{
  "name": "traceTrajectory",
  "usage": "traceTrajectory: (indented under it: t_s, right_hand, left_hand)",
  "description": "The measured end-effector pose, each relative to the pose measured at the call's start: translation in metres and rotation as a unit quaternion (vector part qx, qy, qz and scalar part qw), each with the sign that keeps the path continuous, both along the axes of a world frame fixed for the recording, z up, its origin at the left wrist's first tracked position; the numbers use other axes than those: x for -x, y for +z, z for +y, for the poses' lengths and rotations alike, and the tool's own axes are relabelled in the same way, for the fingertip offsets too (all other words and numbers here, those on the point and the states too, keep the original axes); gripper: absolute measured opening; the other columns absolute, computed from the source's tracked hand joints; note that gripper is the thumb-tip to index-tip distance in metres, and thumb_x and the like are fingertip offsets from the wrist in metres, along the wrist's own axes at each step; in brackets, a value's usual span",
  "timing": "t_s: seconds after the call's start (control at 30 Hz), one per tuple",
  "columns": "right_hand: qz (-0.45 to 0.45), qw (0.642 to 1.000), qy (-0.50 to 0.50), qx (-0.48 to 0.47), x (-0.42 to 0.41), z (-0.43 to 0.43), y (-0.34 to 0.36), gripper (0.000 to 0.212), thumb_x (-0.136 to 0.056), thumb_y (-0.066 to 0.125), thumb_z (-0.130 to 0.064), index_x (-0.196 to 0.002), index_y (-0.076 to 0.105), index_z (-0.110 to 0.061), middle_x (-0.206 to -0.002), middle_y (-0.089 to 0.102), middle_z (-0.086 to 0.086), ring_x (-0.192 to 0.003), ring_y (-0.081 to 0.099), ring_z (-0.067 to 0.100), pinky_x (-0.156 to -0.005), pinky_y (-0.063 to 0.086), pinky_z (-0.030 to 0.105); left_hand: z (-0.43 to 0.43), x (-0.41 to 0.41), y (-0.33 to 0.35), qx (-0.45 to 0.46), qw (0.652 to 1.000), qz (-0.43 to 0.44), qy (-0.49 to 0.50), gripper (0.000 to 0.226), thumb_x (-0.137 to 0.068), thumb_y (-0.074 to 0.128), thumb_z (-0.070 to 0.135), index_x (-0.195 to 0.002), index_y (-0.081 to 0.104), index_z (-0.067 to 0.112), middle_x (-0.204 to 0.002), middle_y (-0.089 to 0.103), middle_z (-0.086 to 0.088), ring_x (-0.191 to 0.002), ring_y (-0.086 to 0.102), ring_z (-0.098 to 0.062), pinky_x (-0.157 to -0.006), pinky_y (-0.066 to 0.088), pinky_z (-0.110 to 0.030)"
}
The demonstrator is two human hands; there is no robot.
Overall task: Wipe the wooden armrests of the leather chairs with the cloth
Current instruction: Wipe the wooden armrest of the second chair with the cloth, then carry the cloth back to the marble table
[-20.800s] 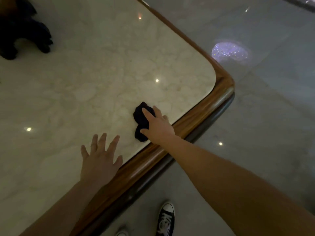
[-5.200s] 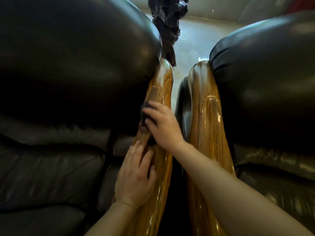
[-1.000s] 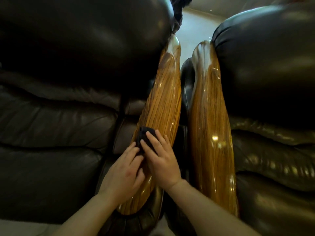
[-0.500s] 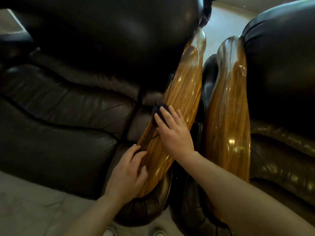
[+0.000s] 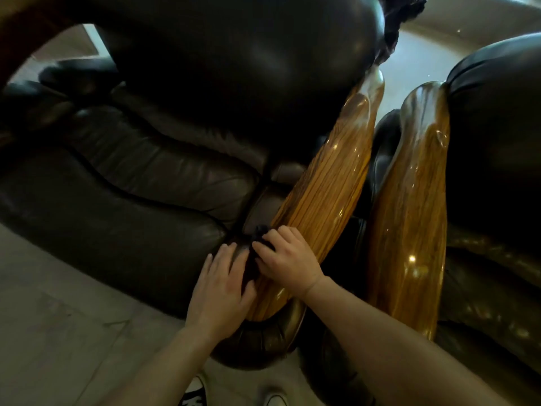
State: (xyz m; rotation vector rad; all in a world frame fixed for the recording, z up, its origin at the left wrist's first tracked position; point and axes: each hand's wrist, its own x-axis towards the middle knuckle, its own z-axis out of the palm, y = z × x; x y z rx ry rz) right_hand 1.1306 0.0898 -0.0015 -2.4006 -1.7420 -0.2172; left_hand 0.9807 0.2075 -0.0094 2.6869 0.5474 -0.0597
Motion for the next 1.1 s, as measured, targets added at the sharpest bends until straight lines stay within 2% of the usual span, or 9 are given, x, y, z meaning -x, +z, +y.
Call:
traceTrajectory:
  t_s: [0.07,0.13,0.33,0.43,0.53,0.7,0.9,1.0,1.1]
  right_hand:
    - [0.038,0.999,-0.011,0.028,-0.002,0.011,0.013,0.025,-0.095,0.055,-0.032,-0.11,0.069,-0.017,-0.1,0.062,0.007,-0.091,0.058,0.027,-0.079,0.05,0.042]
    - [0.097,0.993,-0.03,0.064,-0.003,0.013,0.023,0.03,-0.094,0.057,-0.037,-0.117,0.067,-0.019,-0.102,0.061,0.005,-0.093,0.059,0.023,-0.079,0.052,0.039]
    - [0.205,0.973,-0.104,0.031,0.003,0.002,0.055,0.031,-0.092,0.061,-0.036,-0.122,0.065,-0.028,-0.095,0.058,-0.005,-0.085,0.06,0.014,-0.071,0.055,0.028]
    - [0.231,0.967,-0.098,0.034,0.005,-0.004,0.072,0.035,-0.094,0.061,-0.035,-0.128,0.063,-0.03,-0.099,0.057,-0.004,-0.089,0.06,0.014,-0.076,0.055,0.029]
    - [0.234,0.968,-0.089,0.036,0.008,-0.003,0.087,0.037,-0.094,0.062,-0.034,-0.13,0.062,-0.03,-0.1,0.056,-0.004,-0.092,0.059,0.015,-0.078,0.055,0.031]
    - [0.241,0.968,-0.057,0.032,0.031,0.009,0.114,0.038,-0.094,0.063,-0.034,-0.131,0.061,-0.032,-0.1,0.053,-0.007,-0.089,0.056,0.011,-0.074,0.051,0.024]
    - [0.252,0.967,-0.014,0.018,0.076,0.021,0.17,0.033,-0.091,0.067,-0.031,-0.124,0.064,-0.033,-0.096,0.052,-0.009,-0.082,0.053,0.007,-0.064,0.039,0.015]
    - [0.263,0.965,-0.006,0.019,0.103,0.026,0.198,0.033,-0.09,0.067,-0.032,-0.123,0.065,-0.035,-0.097,0.054,-0.01,-0.083,0.054,0.007,-0.064,0.037,0.014]
    - [0.267,0.963,0.005,0.02,0.13,0.03,0.223,0.032,-0.09,0.068,-0.032,-0.122,0.066,-0.035,-0.099,0.056,-0.009,-0.084,0.052,0.007,-0.065,0.035,0.011]
  left_hand:
    - [0.003,0.007,0.0,-0.025,0.999,0.037,0.023,0.067,-0.091,0.031,0.054,-0.151,0.02,0.026,-0.161,0.024,-0.008,-0.151,0.013,-0.024,-0.121,0.012,-0.048]
    - [0.004,0.012,0.004,-0.037,0.996,0.065,0.05,0.071,-0.089,0.026,0.059,-0.152,0.016,0.027,-0.162,0.021,-0.009,-0.151,0.011,-0.027,-0.12,0.011,-0.052]
    - [0.009,0.026,0.022,-0.013,0.991,0.078,0.108,0.077,-0.085,0.017,0.067,-0.152,0.011,0.03,-0.164,0.014,-0.008,-0.152,0.004,-0.027,-0.119,0.007,-0.053]
    - [0.008,0.033,0.039,-0.007,0.989,0.072,0.13,0.079,-0.082,0.014,0.068,-0.152,0.009,0.031,-0.164,0.013,-0.007,-0.152,0.003,-0.026,-0.119,0.007,-0.053]
    - [0.006,0.043,0.057,-0.01,0.986,0.069,0.151,0.08,-0.081,0.017,0.068,-0.152,0.009,0.031,-0.164,0.012,-0.007,-0.152,0.003,-0.026,-0.119,0.008,-0.054]
    - [0.001,0.075,0.091,0.0,0.978,0.07,0.195,0.074,-0.092,0.035,0.059,-0.154,0.007,0.03,-0.165,0.008,-0.008,-0.152,-0.002,-0.027,-0.121,0.008,-0.054]
    - [-0.012,0.141,0.149,-0.005,0.966,0.073,0.246,0.074,-0.094,0.033,0.059,-0.154,0.003,0.029,-0.165,0.006,-0.009,-0.152,-0.002,-0.028,-0.121,0.012,-0.054]
    - [-0.023,0.175,0.175,-0.005,0.957,0.077,0.28,0.073,-0.093,0.031,0.059,-0.155,0.006,0.028,-0.163,0.01,-0.01,-0.151,0.005,-0.03,-0.119,0.016,-0.054]
    - [-0.028,0.211,0.2,-0.012,0.944,0.077,0.319,0.072,-0.094,0.034,0.059,-0.155,0.015,0.026,-0.16,0.021,-0.012,-0.147,0.02,-0.031,-0.116,0.022,-0.052]
